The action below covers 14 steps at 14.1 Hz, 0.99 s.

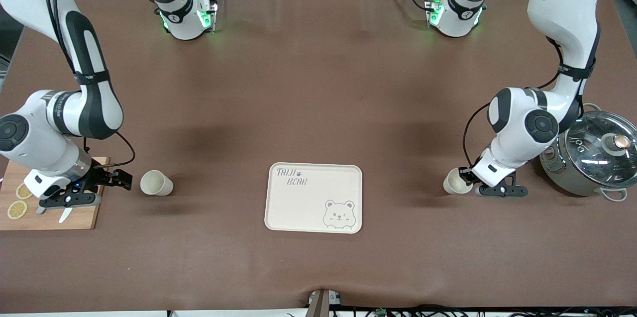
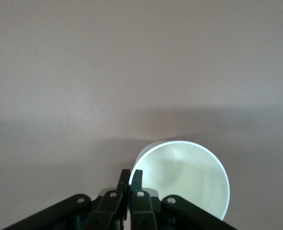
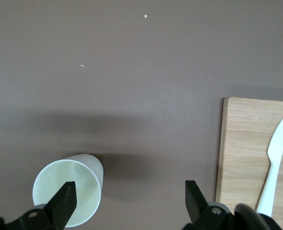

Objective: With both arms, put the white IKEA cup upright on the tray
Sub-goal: 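Carry the cup to the tray with the left gripper while the right gripper grasps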

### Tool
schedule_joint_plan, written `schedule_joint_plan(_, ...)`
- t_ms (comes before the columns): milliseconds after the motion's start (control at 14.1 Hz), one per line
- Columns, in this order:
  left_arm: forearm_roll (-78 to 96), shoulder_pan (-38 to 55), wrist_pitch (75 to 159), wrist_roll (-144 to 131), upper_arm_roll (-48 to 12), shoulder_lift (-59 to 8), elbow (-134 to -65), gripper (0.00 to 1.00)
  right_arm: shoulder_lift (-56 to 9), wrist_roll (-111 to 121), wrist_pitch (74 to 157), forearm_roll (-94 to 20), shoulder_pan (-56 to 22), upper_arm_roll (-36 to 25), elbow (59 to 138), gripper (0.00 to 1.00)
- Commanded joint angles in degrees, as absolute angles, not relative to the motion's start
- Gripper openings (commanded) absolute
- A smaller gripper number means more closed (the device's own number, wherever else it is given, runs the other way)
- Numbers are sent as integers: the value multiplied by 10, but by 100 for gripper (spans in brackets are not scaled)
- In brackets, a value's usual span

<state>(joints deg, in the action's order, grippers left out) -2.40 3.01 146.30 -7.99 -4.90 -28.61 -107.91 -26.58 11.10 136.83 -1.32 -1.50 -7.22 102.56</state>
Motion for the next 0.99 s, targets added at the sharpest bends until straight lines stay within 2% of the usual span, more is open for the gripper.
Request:
schedule_joint_plan(0,-25,58,1460,-133,-49,-323,-1012,0,-263,119,1390,-11,-16,-70,1043,100)
schedule_joint_plan(141,-25,66,1447,-145,-49,-332,-989,0,-265,119,1390,-11,-16,-69,1044,100)
schedule_joint_plan(566,-25,108,1326,-213,-49,-374,-867,0,-265,118,1420,-11,-22,-69,1072,100)
schedule_joint_plan(919,-25,149,1245,-283,-48,-394,-799,0,-271,118,1425,-12,-22,-69,1072,100)
